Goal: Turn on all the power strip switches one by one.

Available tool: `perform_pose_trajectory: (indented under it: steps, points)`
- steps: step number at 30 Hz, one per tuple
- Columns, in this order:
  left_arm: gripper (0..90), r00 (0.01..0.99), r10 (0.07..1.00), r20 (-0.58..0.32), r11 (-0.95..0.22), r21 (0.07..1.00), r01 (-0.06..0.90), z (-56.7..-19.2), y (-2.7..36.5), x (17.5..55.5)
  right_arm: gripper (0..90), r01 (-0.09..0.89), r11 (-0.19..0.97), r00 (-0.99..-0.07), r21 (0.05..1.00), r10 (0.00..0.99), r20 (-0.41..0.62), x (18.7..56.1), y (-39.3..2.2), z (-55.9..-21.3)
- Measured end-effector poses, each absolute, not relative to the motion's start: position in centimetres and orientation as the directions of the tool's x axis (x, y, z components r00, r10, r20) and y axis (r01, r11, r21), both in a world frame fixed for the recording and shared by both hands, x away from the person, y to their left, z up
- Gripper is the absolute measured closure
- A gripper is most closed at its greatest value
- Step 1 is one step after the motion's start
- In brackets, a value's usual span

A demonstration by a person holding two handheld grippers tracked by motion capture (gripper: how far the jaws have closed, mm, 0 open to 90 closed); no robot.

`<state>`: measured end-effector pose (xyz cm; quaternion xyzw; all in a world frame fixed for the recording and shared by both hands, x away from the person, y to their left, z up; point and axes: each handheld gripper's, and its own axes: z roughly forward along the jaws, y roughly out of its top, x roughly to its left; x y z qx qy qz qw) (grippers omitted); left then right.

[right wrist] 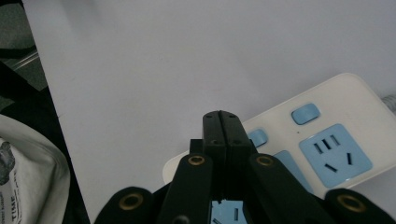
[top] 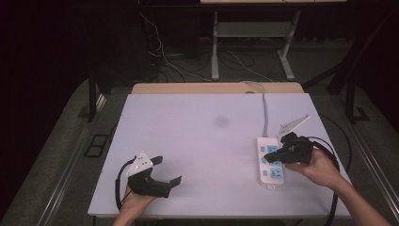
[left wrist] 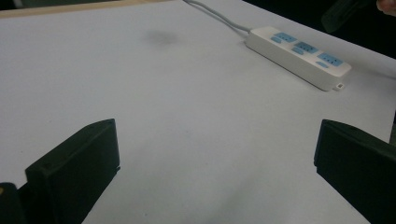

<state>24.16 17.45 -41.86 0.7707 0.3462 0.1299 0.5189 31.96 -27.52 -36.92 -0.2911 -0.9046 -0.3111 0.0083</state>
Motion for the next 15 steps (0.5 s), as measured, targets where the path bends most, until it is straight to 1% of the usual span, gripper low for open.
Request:
perform_pose_trajectory:
  steps: [15]
  points:
    - [0.0,0.728,0.668,-0.158,-0.223,0.890,0.398,-41.8,17.5,24.2,90.0,0.558,0.605,-0.811,0.568,0.543,0.217,33.7,-28.5,-37.5]
